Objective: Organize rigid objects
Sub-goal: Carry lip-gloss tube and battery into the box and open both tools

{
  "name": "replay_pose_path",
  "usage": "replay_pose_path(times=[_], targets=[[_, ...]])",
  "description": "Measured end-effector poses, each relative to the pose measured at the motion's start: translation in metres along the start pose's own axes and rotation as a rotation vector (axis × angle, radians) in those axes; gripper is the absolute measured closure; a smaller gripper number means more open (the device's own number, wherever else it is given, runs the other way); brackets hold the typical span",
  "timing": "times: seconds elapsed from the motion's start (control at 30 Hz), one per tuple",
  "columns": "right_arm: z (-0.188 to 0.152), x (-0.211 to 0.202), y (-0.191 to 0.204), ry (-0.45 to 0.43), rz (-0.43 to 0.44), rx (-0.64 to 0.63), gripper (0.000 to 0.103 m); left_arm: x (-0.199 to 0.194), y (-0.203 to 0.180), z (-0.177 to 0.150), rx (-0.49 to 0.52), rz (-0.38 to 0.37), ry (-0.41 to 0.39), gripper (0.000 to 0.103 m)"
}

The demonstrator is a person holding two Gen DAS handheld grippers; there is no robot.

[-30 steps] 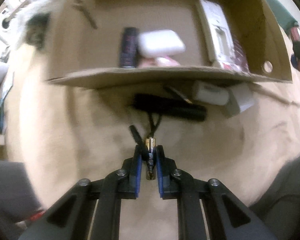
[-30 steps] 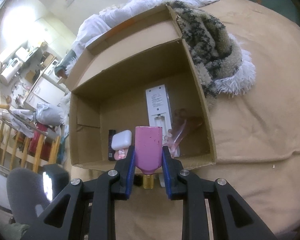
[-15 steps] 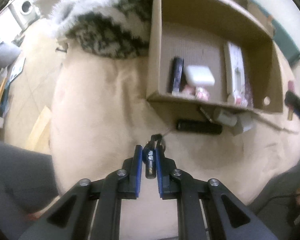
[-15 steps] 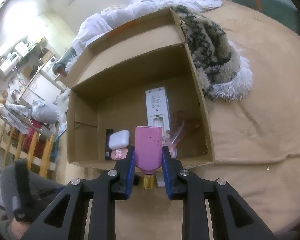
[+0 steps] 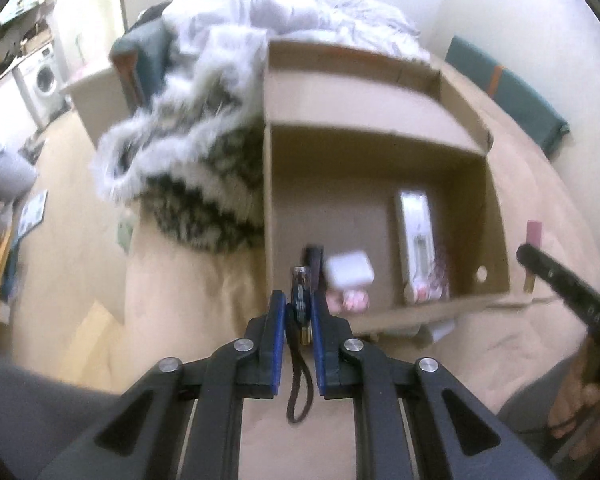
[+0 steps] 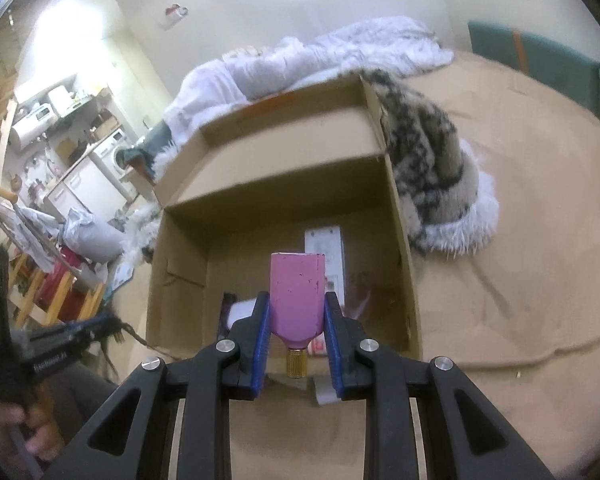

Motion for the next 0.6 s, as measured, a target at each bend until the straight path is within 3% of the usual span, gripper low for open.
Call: replay_pose_path(times=[0.07,0.1,0.23,0.6], targets=[[0.004,-0.002,0.000,-0.014,0.008,-0.006,0.077,-0.005,-0.002,0.011,0.010,-0.017,-0.022,0.092],[0.006,-0.002,-0.003,-0.014,0.015,0.000,0.077,-0.006,-0.004,0.017,0.025,-0.029,-0.038,0.099],[0.010,0.004,-0.010,0.004,0.021,0.026,0.077,-0.007,-0.011,0.035,0.076,-0.054,-0.071,0.099],[0.025,0.025,-0.010,0.041,0.047,0.018,0.077,0.032,-0.001,0.040,0.042,-0.089,0.024,0.100]])
Point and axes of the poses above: each gripper's, at about its wrist camera, not at the fingertips, and x roughly the way its jaws point, y to its left, z to its top, the point moved 1 cm from there along x, roughly the way its jaws point, and after that the axes turned 11 degrees about y, right-handed, at the moved point
